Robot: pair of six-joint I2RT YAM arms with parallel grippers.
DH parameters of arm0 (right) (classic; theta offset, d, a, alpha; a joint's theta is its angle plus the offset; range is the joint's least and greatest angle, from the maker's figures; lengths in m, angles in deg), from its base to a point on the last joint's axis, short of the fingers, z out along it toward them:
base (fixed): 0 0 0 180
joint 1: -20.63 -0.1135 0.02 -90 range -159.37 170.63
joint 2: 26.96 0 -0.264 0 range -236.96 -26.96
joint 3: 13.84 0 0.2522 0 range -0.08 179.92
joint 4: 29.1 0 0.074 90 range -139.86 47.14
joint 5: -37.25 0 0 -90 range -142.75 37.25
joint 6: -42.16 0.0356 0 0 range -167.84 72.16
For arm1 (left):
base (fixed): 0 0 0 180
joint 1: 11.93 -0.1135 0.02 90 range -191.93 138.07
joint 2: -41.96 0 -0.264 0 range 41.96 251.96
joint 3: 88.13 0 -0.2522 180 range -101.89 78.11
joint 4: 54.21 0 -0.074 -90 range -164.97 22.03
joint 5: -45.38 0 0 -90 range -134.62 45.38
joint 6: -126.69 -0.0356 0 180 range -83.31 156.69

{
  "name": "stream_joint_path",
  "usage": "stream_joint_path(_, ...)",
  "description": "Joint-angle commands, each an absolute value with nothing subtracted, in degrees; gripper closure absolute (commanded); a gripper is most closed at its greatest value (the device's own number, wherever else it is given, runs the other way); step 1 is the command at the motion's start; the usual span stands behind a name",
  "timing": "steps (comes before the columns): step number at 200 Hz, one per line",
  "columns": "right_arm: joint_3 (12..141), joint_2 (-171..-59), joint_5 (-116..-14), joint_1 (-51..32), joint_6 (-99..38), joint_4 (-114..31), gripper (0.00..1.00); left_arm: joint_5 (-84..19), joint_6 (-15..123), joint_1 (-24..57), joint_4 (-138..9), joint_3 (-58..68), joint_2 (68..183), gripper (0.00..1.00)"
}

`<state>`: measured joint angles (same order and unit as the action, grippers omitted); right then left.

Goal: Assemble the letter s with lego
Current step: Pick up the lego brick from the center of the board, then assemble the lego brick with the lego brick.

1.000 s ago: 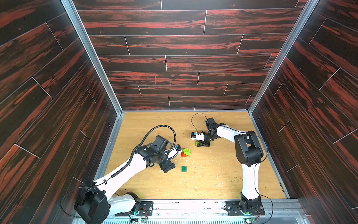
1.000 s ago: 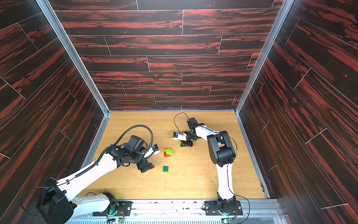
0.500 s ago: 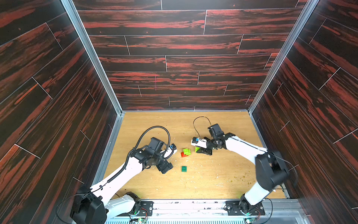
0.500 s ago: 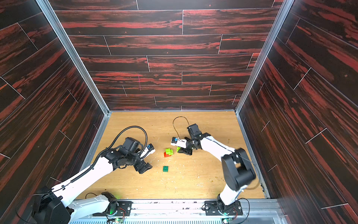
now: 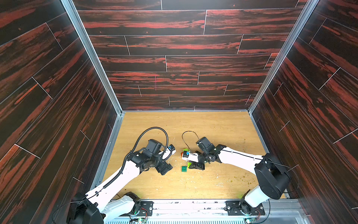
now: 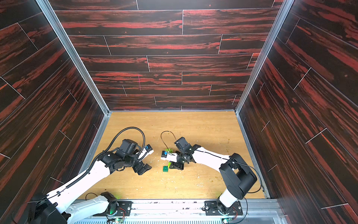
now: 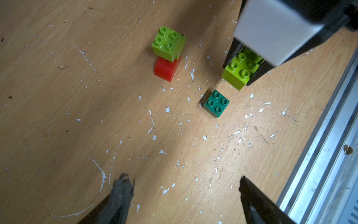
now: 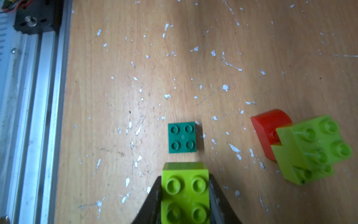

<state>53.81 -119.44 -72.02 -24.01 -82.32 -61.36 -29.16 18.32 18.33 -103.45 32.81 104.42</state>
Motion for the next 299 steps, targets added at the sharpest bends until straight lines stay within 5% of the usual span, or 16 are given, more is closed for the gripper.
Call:
stream_joint_path(1, 52.5, -120.7, -70.5, -25.3, -77.7, -57.4, 1.0, -28.9, 19.0, 18.0, -103.3, 33.5, 103.2, 0.11)
stream_joint_path(299, 55.2, -128.9, -65.8, -28.1, -83.8, -64.9, 1.0, -27.9, 18.2, 18.0, -103.4, 33.3, 107.3, 0.11)
